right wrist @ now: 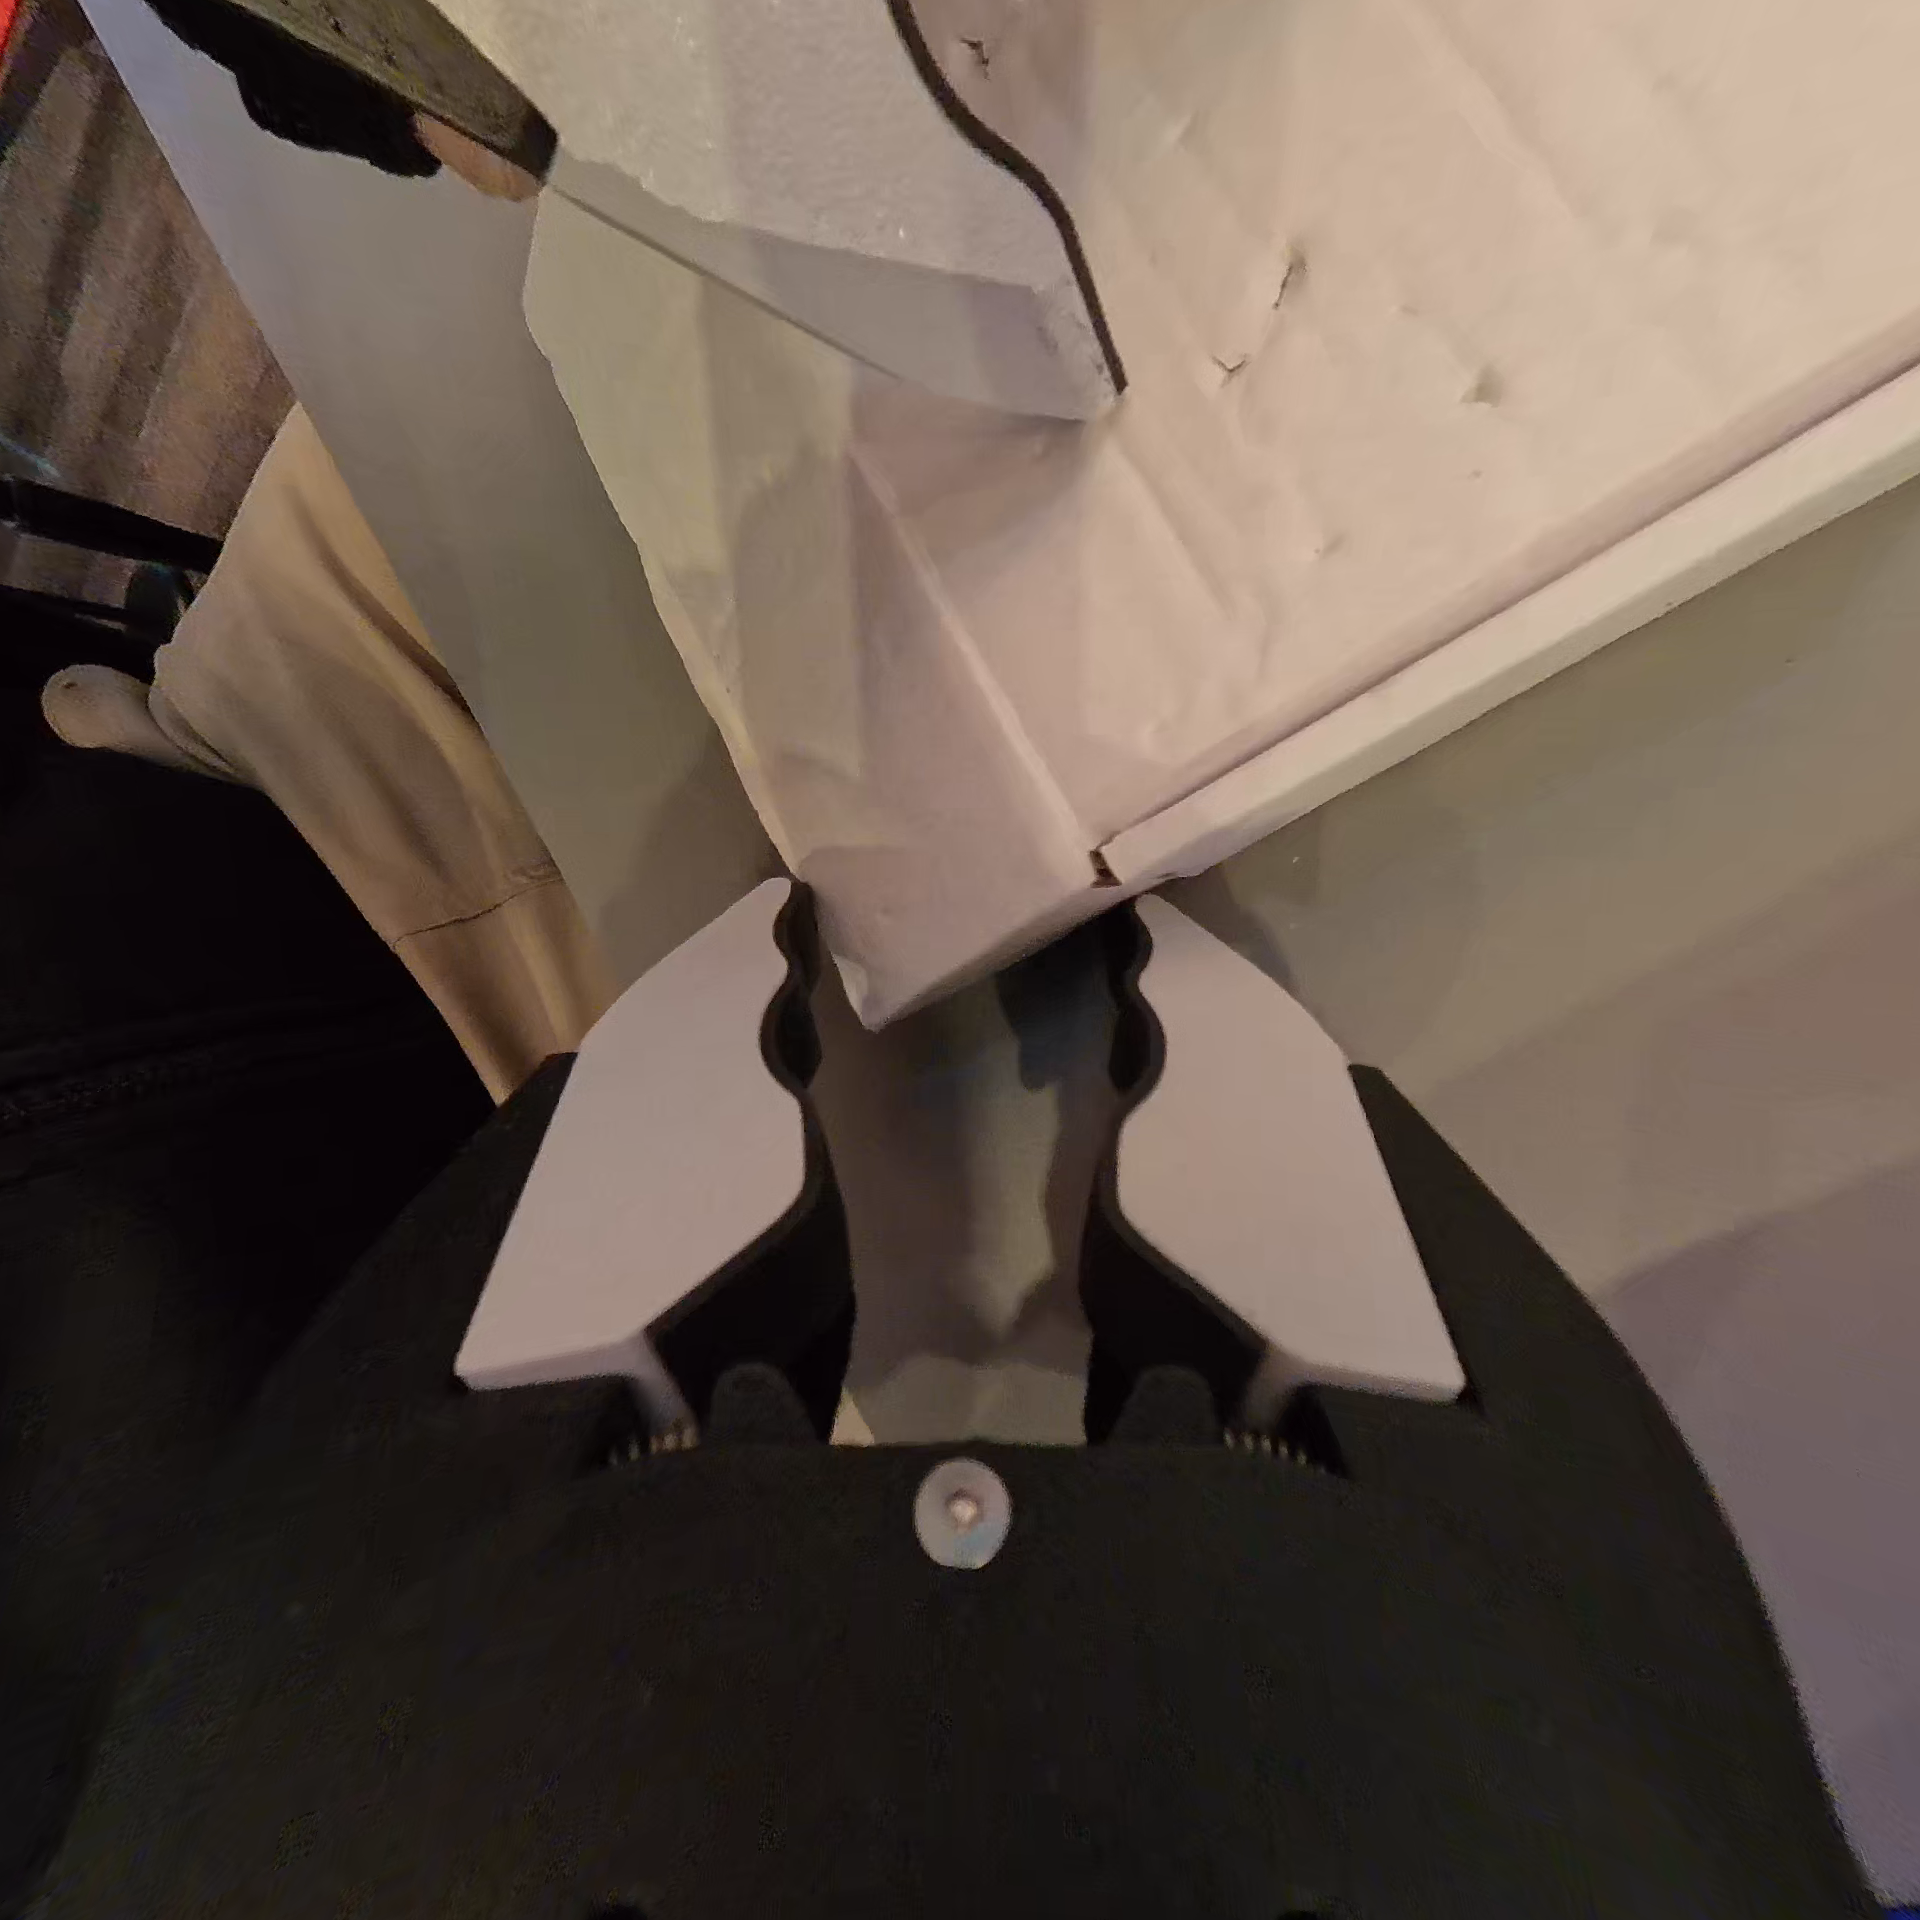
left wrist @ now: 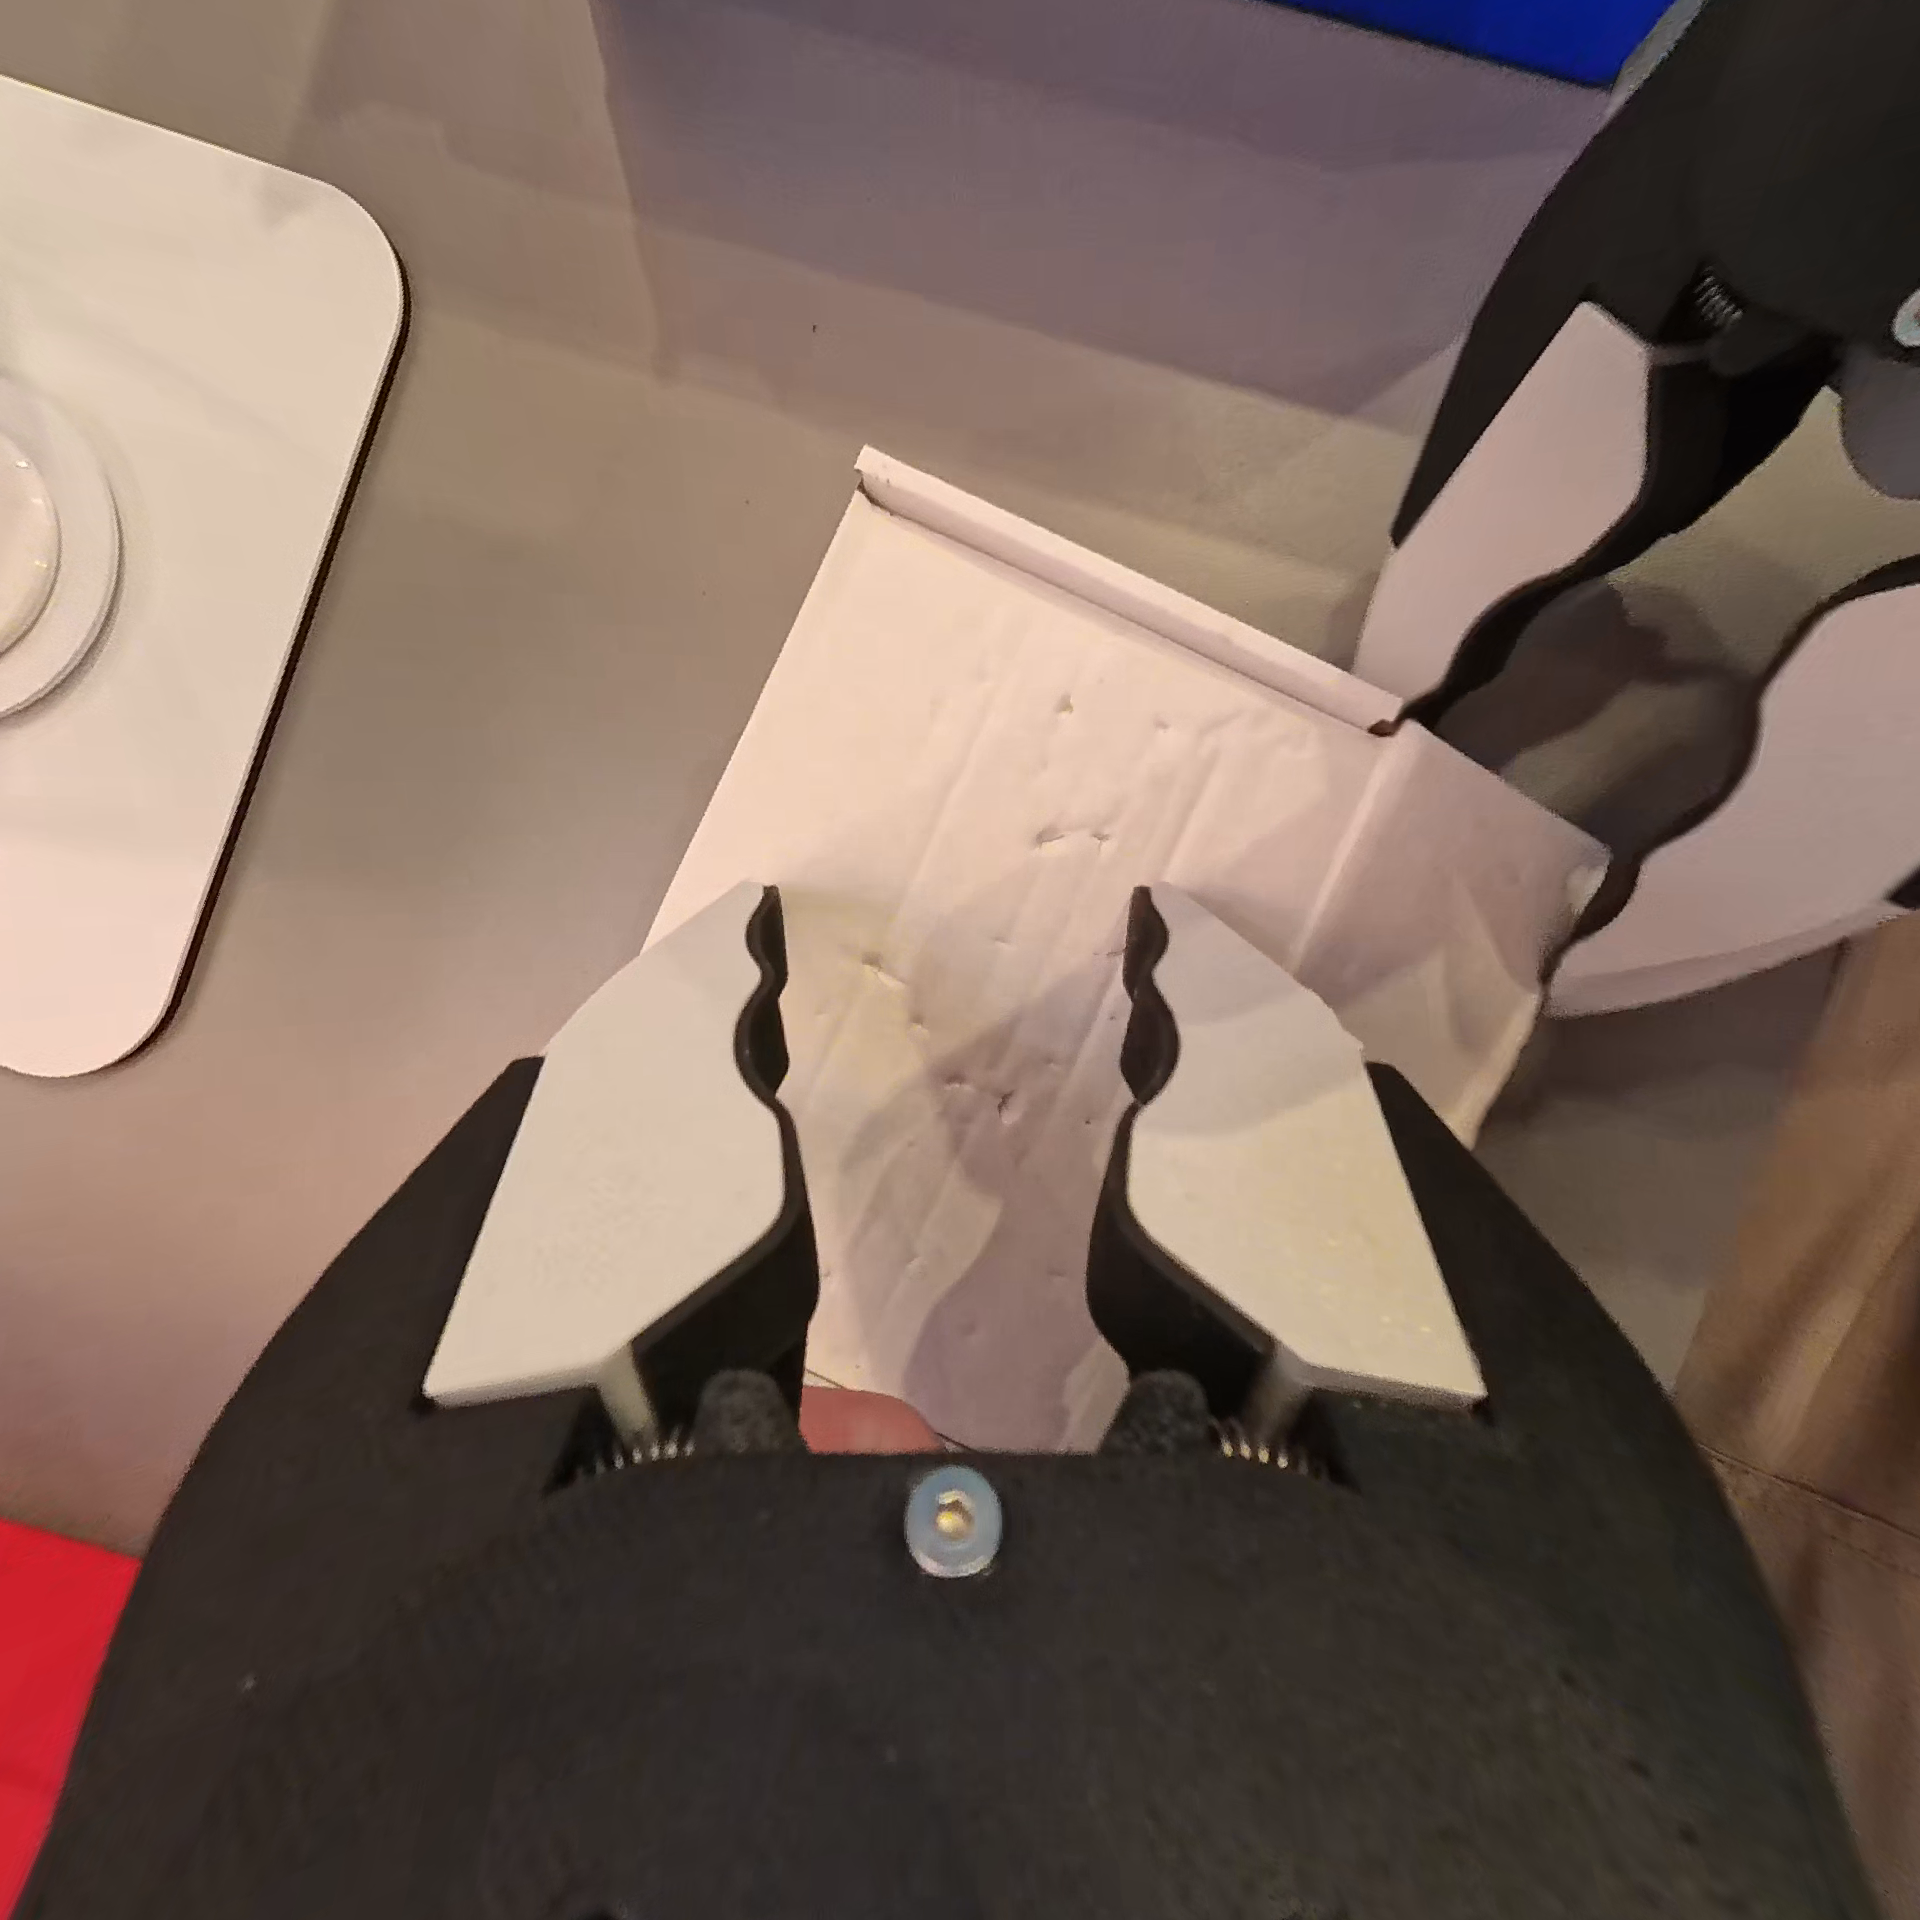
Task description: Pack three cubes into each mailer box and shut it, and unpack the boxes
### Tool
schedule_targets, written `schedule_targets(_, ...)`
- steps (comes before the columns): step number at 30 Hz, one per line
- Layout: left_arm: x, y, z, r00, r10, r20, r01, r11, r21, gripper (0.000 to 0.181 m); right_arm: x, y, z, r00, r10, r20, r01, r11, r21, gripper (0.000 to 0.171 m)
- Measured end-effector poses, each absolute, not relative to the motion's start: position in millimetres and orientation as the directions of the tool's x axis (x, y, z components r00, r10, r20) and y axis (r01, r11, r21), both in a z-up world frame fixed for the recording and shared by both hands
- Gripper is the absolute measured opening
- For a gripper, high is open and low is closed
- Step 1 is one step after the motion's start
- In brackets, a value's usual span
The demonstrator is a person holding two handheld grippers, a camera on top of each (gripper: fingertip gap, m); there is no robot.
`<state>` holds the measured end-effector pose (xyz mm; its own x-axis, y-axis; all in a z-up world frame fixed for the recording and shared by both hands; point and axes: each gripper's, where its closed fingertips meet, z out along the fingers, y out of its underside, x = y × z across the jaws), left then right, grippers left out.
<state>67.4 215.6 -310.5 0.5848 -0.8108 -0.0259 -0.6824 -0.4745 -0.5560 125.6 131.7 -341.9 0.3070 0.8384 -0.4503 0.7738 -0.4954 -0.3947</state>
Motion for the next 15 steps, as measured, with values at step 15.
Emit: schedule_targets(15, 67.9, 215.7, -309.9, 0.585, -0.811, -0.032, -0.685, -0.472, -0.554, 0.063, 133.3, 129.7, -341.0, 0.335, 0.868, -0.366, 0.808, -0.464, -0.363, 0.056)
